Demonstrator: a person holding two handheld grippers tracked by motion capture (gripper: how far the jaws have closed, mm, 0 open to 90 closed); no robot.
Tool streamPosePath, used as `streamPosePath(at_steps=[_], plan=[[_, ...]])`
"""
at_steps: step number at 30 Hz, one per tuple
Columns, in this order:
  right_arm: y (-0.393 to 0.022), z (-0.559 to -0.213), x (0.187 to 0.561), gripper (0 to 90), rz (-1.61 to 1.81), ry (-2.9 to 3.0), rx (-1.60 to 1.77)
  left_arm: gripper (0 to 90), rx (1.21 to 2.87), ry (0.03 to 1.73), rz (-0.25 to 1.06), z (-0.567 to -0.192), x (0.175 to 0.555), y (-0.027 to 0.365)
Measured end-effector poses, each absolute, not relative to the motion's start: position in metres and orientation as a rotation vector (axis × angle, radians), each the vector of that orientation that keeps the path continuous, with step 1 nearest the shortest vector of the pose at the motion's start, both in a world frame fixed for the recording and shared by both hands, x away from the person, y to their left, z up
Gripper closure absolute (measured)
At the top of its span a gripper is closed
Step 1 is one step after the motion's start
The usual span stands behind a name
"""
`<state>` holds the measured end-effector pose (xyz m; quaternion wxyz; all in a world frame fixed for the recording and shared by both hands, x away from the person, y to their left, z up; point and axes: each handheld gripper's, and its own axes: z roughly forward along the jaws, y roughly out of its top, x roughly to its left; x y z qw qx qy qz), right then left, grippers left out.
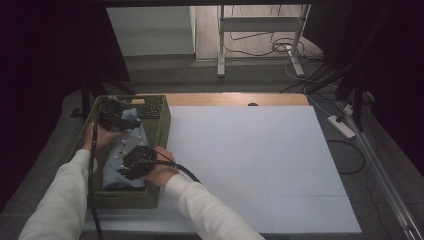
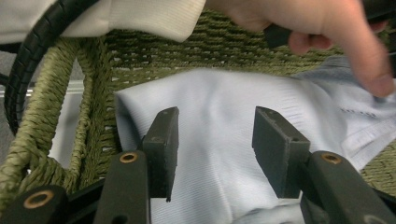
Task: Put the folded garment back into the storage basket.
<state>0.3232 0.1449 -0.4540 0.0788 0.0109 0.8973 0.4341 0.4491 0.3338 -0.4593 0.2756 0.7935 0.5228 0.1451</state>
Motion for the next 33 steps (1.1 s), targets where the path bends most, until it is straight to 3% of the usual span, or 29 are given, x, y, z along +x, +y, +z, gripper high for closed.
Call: streamPosePath(at_steps=[6, 33], plan=[[0.136, -0.449, 0.327, 51.4, 1.323, 2.672, 0.059, 12.8, 2.05, 1.404, 0.412, -0.45, 0.444, 0.341], [0.071, -0.441, 0.336, 47.9, 1.428, 2.617, 0.226, 14.3, 2.016, 1.24, 0.382, -0.417, 0.407, 0.322]])
